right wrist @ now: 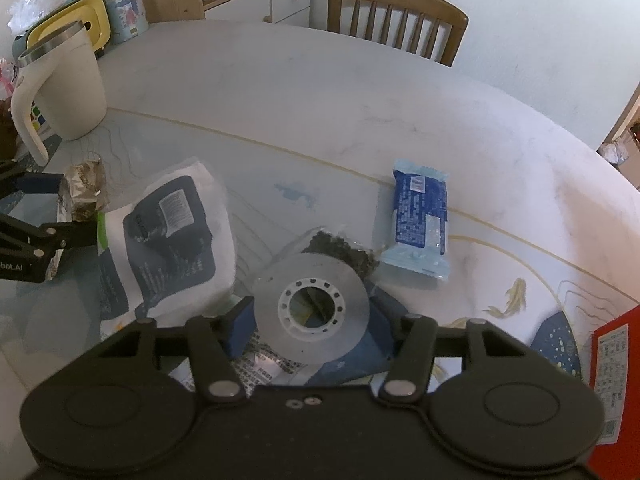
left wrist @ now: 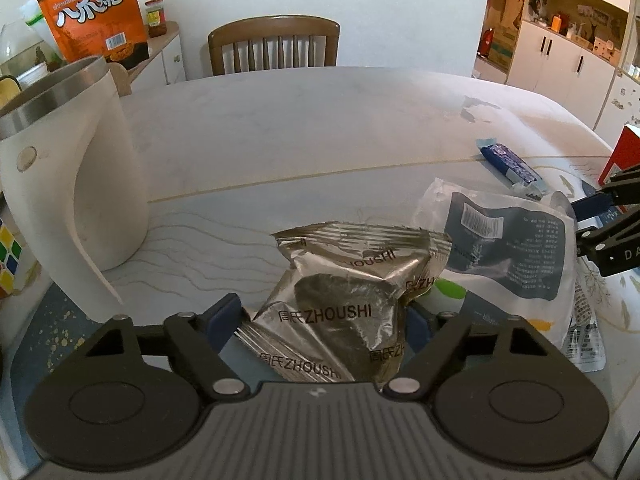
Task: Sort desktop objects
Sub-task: 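Lift and carry the snack packet and tape roll over the red box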
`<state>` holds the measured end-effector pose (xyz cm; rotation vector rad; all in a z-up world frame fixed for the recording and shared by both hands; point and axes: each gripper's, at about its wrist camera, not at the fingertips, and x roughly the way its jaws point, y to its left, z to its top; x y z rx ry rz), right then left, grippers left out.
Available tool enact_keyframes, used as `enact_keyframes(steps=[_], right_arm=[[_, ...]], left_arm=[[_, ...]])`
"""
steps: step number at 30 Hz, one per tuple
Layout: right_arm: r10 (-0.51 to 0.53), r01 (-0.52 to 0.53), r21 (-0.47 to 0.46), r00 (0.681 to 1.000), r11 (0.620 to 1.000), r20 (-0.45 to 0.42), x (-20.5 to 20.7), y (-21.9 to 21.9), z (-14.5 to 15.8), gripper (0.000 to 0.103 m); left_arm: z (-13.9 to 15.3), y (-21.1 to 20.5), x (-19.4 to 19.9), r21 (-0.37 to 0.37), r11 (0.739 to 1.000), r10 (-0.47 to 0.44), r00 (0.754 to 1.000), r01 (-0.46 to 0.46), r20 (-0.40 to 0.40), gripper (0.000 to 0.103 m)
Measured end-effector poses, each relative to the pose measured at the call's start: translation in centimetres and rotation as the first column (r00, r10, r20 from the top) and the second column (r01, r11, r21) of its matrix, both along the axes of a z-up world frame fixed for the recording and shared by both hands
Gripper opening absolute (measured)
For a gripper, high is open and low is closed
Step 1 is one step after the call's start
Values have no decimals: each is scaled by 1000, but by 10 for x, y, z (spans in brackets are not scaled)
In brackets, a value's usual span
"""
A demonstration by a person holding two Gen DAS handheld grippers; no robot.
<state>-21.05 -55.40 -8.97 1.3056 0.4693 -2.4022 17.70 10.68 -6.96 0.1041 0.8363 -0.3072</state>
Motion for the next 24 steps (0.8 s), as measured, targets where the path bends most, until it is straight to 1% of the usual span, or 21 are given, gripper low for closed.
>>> enact_keyframes(steps=[11,18,24], right_arm=[[-21,21,-9,999,1000,-24,5,9,11,58],[-40,39,-23,999,999,-34,12,17,21,58],[-60,58,-43,997,997,-39,22,25,32,58]], left_arm=[[5,4,-3,-39,999,33,999,-33,-1,64],[12,7,-10,-54,997,61,998,-61,-1,64],[29,6,-18,-71,995,68,997,-66,20,64]])
